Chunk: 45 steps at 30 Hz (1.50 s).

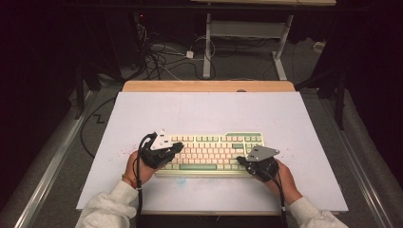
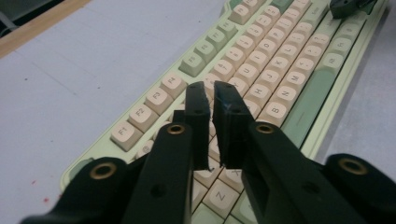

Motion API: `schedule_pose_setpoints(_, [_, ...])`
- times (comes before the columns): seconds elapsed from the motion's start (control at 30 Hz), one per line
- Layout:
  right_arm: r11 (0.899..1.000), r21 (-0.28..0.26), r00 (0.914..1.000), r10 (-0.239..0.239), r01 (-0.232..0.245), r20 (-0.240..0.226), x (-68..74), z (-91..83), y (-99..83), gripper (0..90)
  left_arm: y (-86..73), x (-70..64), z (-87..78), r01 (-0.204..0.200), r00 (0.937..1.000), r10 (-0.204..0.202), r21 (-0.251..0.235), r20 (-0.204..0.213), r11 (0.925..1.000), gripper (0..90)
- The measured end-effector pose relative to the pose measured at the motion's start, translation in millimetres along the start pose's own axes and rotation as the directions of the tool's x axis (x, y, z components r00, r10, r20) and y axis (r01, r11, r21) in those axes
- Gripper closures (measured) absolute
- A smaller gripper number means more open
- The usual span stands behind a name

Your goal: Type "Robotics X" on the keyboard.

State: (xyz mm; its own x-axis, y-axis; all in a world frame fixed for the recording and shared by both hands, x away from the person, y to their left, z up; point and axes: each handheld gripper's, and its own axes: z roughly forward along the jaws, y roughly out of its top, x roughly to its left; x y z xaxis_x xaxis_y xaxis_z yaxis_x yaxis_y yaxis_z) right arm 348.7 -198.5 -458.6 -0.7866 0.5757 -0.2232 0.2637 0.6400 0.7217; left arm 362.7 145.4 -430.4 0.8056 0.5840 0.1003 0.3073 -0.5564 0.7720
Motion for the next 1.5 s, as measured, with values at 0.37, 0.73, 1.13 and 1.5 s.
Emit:
schedule_pose_setpoints(0.37, [1.000,-0.002,1.0000,-0.003,0.003,0.000,-0.1,0.1,-0.1,90.0,7.4,0.1,26.3,-0.022,0.9994,0.020,0.075,0.030,0.9970,87.9])
schedule_pose_setpoints(0.73, [1.000,-0.002,1.0000,-0.004,0.004,0.001,0.0,0.1,-0.1,90.0,8.3,1.0,39.3,-0.035,0.9991,0.032,0.117,0.028,0.9926,87.8])
schedule_pose_setpoints(1.13, [1.000,-0.001,1.0000,-0.004,0.004,0.002,0.1,0.0,-0.2,90.0,5.6,-0.4,45.2,-0.039,0.9992,0.037,0.152,0.017,0.9877,87.9])
schedule_pose_setpoints(1.5, [0.999,-0.046,0.9998,0.019,-0.019,0.009,-4.1,-11.6,2.7,90.0,12.7,-3.2,25.9,-0.057,0.9975,0.059,0.053,-0.039,0.9970,87.7])
